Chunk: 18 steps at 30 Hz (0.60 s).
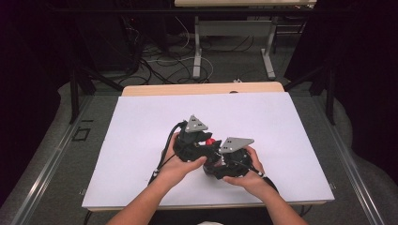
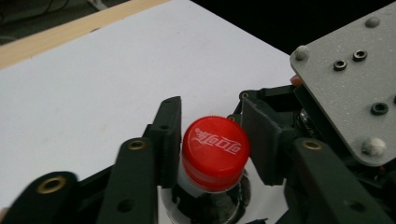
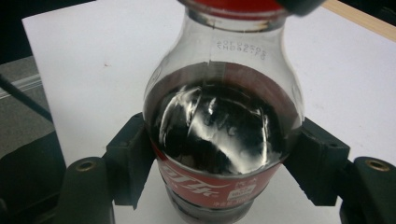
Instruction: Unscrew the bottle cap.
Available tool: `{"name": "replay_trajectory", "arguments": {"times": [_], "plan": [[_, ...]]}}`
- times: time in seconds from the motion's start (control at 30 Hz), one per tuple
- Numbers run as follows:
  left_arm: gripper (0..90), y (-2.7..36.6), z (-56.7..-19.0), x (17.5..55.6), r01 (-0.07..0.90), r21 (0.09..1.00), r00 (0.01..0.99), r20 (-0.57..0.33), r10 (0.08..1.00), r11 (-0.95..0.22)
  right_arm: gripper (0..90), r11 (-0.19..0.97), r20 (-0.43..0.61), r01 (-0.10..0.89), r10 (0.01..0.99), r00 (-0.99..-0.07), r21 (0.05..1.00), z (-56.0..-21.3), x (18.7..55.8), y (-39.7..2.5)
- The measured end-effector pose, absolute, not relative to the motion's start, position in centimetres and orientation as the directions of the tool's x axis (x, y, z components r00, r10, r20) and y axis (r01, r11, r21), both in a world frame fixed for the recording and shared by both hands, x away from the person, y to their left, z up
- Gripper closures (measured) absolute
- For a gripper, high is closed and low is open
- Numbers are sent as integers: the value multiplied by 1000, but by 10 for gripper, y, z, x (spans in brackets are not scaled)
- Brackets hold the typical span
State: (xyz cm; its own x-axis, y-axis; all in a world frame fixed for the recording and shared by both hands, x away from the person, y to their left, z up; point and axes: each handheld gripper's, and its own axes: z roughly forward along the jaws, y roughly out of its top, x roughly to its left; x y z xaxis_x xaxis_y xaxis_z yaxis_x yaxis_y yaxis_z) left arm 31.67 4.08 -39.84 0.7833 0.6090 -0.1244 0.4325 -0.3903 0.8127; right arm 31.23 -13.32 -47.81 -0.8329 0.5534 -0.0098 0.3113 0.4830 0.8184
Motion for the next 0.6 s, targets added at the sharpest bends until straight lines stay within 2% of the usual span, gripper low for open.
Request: {"name": "replay_trajectory", "arguments": {"times": [0.2, 0.27, 0.33, 0.37, 0.4, 0.6], "plan": [[518, 59, -395, 318, 410, 819, 840, -168, 516, -400, 300, 486, 12, 314, 529, -849, 816, -478, 311, -132], [518, 60, -396, 318, 411, 820, 841, -172, 513, -398, 300, 486, 15, 309, 518, -855, 818, -478, 311, -131], [521, 64, -399, 322, 370, 827, 866, -144, 478, -422, 300, 489, 23, 309, 506, -862, 815, -477, 310, -131], [531, 64, -399, 322, 370, 827, 866, -144, 478, -422, 300, 495, 28, 312, 500, -866, 811, -477, 310, -131], [540, 68, -400, 326, 376, 819, 882, -173, 438, -433, 299, 491, 26, 307, 499, -866, 815, -477, 309, -130], [595, 67, -403, 327, 357, 827, 898, -175, 404, -435, 300, 503, 29, 305, 484, -874, 809, -477, 308, -129]]}}
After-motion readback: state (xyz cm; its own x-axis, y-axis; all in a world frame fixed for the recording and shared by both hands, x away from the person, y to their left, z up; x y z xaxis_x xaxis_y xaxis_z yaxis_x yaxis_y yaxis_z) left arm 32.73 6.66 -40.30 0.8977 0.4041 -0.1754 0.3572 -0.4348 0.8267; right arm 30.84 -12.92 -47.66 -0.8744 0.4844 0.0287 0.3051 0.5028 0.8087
